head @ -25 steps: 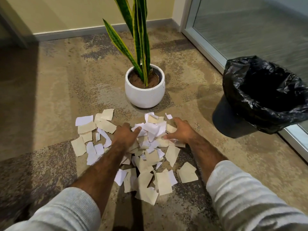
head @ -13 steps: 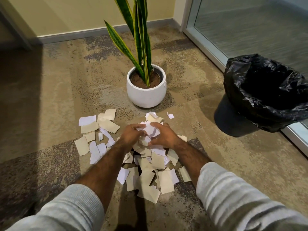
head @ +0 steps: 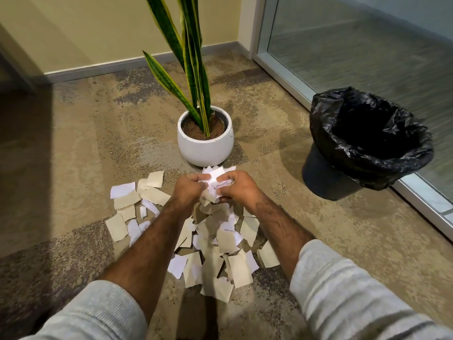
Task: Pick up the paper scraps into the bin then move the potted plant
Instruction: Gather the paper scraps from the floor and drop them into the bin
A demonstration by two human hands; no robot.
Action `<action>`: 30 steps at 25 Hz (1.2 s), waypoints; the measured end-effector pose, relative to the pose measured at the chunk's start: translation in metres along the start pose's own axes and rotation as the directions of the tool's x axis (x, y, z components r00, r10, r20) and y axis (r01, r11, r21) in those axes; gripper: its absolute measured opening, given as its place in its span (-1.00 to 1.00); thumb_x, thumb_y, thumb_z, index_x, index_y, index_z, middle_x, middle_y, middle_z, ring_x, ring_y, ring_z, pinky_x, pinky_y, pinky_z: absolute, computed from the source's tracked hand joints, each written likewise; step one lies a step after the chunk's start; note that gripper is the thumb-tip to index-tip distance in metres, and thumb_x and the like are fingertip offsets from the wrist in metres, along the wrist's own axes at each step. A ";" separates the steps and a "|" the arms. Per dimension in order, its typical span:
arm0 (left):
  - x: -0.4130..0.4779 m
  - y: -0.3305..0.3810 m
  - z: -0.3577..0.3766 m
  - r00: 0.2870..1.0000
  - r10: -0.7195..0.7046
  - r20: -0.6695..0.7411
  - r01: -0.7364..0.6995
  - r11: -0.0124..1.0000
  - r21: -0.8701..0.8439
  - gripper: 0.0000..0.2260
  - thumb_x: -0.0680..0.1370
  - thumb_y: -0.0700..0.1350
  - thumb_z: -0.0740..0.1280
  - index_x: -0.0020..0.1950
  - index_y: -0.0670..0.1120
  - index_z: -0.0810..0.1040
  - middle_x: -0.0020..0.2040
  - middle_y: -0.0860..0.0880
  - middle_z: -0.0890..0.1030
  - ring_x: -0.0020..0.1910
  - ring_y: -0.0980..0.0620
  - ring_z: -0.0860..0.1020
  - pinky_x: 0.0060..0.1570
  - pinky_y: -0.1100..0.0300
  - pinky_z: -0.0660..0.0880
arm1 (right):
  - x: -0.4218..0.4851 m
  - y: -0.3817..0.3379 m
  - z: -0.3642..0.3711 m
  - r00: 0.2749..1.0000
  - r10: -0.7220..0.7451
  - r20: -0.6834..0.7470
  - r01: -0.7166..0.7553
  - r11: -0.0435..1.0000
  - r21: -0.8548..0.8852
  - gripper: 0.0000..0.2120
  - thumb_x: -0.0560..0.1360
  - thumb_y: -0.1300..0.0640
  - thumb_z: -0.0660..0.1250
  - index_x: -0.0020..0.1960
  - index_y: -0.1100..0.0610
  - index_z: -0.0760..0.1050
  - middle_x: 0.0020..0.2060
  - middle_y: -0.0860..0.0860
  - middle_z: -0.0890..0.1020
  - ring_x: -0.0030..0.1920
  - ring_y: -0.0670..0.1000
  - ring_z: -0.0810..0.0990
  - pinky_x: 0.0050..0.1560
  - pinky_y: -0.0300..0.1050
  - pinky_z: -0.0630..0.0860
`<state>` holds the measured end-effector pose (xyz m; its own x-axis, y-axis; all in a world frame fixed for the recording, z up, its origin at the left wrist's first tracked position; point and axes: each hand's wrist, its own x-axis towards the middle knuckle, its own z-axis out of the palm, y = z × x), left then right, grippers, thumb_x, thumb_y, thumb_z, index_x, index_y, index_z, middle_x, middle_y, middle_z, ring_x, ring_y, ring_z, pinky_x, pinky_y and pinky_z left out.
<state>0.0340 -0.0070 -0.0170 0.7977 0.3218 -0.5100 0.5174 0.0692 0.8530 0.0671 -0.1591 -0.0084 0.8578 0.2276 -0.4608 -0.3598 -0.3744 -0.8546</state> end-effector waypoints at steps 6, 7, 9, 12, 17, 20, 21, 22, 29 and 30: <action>-0.022 0.058 0.020 0.993 0.118 0.005 -0.118 0.993 0.015 -0.74 0.56 -0.38 0.33 0.16 -0.16 0.69 0.12 -0.17 0.69 -0.02 -0.16 0.69 -0.18 0.11 0.64 | -0.026 -0.046 -0.036 0.996 -0.037 -0.087 0.048 0.991 0.128 -0.68 0.43 0.45 0.48 0.16 0.29 0.59 -0.08 0.23 0.68 -0.36 0.04 0.70 -0.20 -0.07 0.71; -0.026 0.068 0.024 0.989 0.144 0.030 -0.144 0.990 0.002 -0.74 0.56 -0.38 0.31 0.17 -0.18 0.68 0.13 -0.20 0.69 -0.04 -0.17 0.68 -0.16 0.08 0.63 | -0.032 -0.055 -0.044 0.993 -0.051 -0.107 0.065 0.989 0.135 -0.67 0.43 0.45 0.48 0.17 0.30 0.58 -0.10 0.21 0.69 -0.33 0.07 0.71 -0.14 -0.01 0.72; -0.034 0.091 0.042 0.976 0.203 0.075 -0.202 0.979 -0.023 -0.75 0.57 -0.40 0.29 0.16 -0.21 0.67 0.08 -0.28 0.68 -0.15 -0.17 0.66 -0.17 0.05 0.61 | -0.044 -0.071 -0.066 0.982 -0.100 -0.161 0.121 0.984 0.129 -0.66 0.41 0.46 0.49 0.17 0.31 0.57 -0.09 0.21 0.70 -0.19 0.20 0.74 0.01 0.16 0.69; -0.050 0.130 0.083 0.958 0.274 0.085 -0.273 0.962 -0.028 -0.75 0.54 -0.41 0.31 0.12 -0.21 0.68 -0.12 -0.27 0.67 -0.36 -0.04 0.64 -0.23 0.06 0.65 | -0.064 -0.093 -0.108 0.950 -0.161 -0.269 0.197 0.974 0.115 -0.66 0.38 0.48 0.50 0.12 0.33 0.58 -0.01 0.26 0.68 -0.15 0.19 0.73 -0.08 0.09 0.72; -0.080 0.198 0.169 0.907 0.378 0.185 -0.386 0.923 0.003 -0.77 0.51 -0.41 0.32 0.06 -0.21 0.69 -0.11 -0.18 0.68 -0.32 -0.07 0.62 -0.39 0.20 0.56 | -0.089 -0.119 -0.201 0.883 -0.213 -0.418 0.268 0.960 0.078 -0.72 0.37 0.50 0.49 0.04 0.31 0.58 0.01 0.20 0.65 -0.23 0.08 0.72 -0.17 -0.04 0.70; -0.086 0.224 0.222 0.885 0.408 0.223 -0.421 0.907 0.009 -0.79 0.50 -0.40 0.31 0.08 -0.29 0.67 -0.16 -0.14 0.64 -0.31 -0.06 0.58 -0.45 0.29 0.44 | -0.097 -0.126 -0.252 0.849 -0.219 -0.480 0.256 0.967 0.012 -0.76 0.38 0.52 0.46 -0.01 0.32 0.57 -0.11 0.16 0.63 -0.19 0.07 0.68 -0.12 0.02 0.71; -0.084 0.229 0.237 0.879 0.407 0.247 -0.426 0.905 0.023 -0.77 0.51 -0.38 0.30 0.11 -0.30 0.66 -0.13 -0.14 0.63 -0.25 -0.06 0.57 -0.38 0.25 0.46 | -0.097 -0.125 -0.266 0.847 -0.217 -0.485 0.250 0.968 0.004 -0.79 0.39 0.53 0.44 -0.06 0.30 0.55 -0.16 0.15 0.61 -0.22 0.05 0.66 -0.14 0.00 0.71; -0.082 0.230 0.251 0.868 0.400 0.295 -0.433 0.900 0.055 -0.77 0.53 -0.36 0.29 0.13 -0.29 0.65 -0.08 -0.14 0.61 -0.19 -0.06 0.56 -0.31 0.20 0.49 | -0.098 -0.124 -0.278 0.843 -0.207 -0.496 0.234 0.972 -0.008 -0.80 0.41 0.53 0.43 -0.13 0.28 0.53 -0.20 0.15 0.59 -0.26 0.03 0.63 -0.16 -0.03 0.70; -0.078 0.202 0.320 0.890 0.208 0.407 -0.251 0.966 0.057 -0.78 0.59 -0.40 0.21 -0.21 -0.21 0.50 -0.30 -0.17 0.53 -0.57 -0.01 0.57 -0.55 0.23 0.51 | -0.078 -0.079 -0.313 0.813 -0.006 -0.582 0.021 1.000 0.020 -0.81 0.42 0.56 0.39 -0.29 0.35 0.51 -0.26 0.30 0.61 -0.21 0.25 0.63 0.02 0.16 0.63; -0.080 0.201 0.323 0.878 0.192 0.439 -0.245 0.967 0.068 -0.79 0.59 -0.41 0.21 -0.20 -0.20 0.50 -0.31 -0.14 0.52 -0.64 0.04 0.54 -0.60 0.26 0.48 | -0.073 -0.073 -0.315 0.805 0.004 -0.593 0.009 1.000 0.018 -0.89 0.42 0.52 0.41 -0.23 0.39 0.54 -0.21 0.32 0.65 -0.18 0.28 0.66 0.03 0.18 0.66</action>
<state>0.1745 -0.3242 0.1596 0.9355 -0.1187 -0.3328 0.3256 -0.0763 0.9424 0.1462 -0.4318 0.1635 0.9069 -0.3516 -0.2323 -0.3590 -0.3559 -0.8628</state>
